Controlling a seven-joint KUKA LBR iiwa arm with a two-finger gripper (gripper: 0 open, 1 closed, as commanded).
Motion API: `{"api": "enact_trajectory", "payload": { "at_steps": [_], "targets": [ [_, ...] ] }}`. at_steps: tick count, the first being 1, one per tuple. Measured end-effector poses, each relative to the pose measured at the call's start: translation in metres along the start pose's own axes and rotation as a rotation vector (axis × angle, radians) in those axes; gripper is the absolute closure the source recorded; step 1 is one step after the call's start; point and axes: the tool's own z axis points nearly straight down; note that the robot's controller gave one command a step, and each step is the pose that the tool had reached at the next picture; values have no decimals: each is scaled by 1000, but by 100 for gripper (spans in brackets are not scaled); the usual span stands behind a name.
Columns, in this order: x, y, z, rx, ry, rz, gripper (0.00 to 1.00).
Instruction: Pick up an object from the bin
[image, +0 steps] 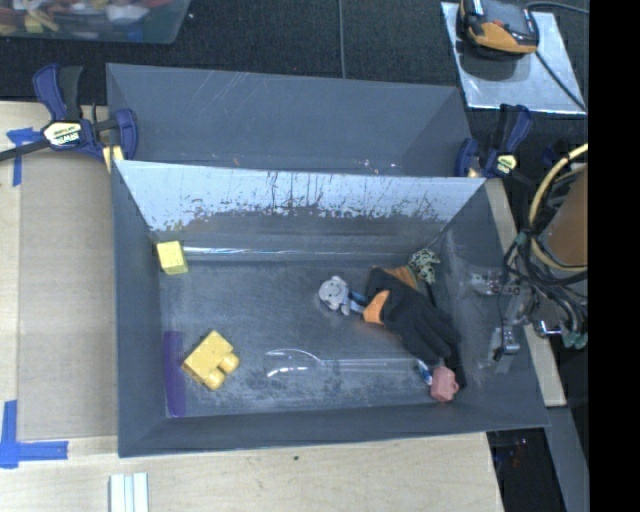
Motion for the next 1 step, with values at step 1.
{"api": "enact_trajectory", "payload": {
  "at_steps": [1],
  "targets": [
    [-2, 1, -4, 2, -8, -3, 0]
  ]
}}
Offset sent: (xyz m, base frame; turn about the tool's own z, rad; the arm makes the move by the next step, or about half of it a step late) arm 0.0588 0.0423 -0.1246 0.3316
